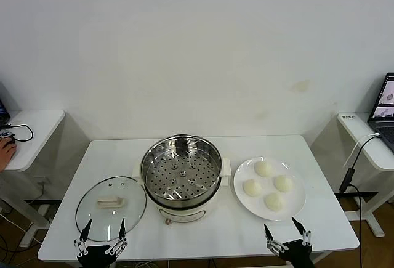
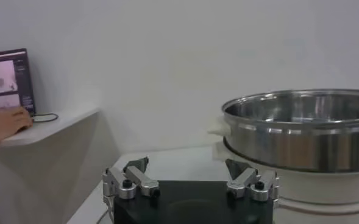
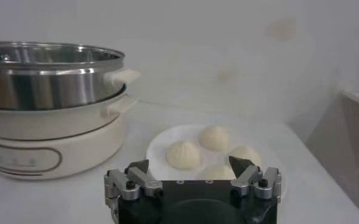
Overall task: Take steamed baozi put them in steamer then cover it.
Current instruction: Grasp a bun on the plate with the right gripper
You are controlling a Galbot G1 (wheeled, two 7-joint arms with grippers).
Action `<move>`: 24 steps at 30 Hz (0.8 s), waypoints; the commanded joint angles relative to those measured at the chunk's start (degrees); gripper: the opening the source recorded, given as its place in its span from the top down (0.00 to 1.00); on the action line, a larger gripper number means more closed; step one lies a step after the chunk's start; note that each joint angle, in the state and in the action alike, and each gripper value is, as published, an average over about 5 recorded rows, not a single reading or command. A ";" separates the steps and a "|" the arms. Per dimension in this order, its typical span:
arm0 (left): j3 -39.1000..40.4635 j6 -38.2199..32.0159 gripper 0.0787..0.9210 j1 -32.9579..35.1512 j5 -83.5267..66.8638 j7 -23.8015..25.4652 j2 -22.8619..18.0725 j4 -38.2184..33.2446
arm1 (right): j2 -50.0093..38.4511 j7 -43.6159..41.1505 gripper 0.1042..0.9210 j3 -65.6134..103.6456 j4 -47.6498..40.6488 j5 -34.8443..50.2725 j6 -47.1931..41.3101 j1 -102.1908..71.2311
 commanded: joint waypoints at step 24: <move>-0.25 3.79 0.12 -5.80 2.33 10.49 -0.19 -2.26 | -45.47 -32.22 0.12 -14.37 -33.43 -32.47 -6.86 61.08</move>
